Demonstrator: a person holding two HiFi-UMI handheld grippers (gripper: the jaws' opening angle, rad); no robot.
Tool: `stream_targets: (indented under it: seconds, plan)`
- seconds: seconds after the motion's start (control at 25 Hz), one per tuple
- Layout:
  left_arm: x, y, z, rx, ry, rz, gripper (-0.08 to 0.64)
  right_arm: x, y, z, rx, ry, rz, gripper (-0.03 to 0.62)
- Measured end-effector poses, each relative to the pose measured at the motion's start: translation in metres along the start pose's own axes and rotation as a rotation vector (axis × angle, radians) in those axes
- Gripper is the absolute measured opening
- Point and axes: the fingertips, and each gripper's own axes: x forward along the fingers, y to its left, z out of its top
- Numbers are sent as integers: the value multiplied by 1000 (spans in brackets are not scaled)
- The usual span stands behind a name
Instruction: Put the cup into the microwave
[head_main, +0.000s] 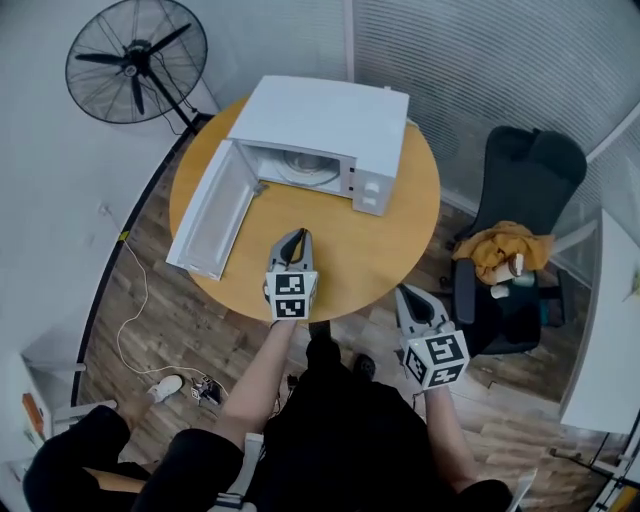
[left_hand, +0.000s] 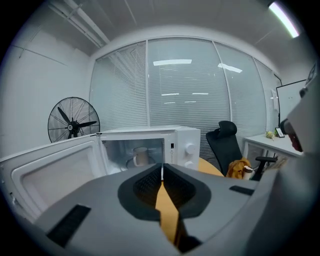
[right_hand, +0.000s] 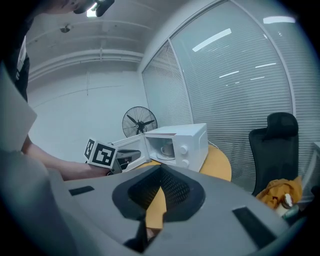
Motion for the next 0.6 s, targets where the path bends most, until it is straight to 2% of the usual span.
stream_targets:
  seconds: [0.24, 0.6]
  plan:
    - [-47, -28, 4, -26, -32, 25, 4, -32, 1, -5, 1, -18, 36, 9]
    - [-113, -73, 34, -73, -102, 9, -3, -58, 17, 1, -51, -45, 117, 9]
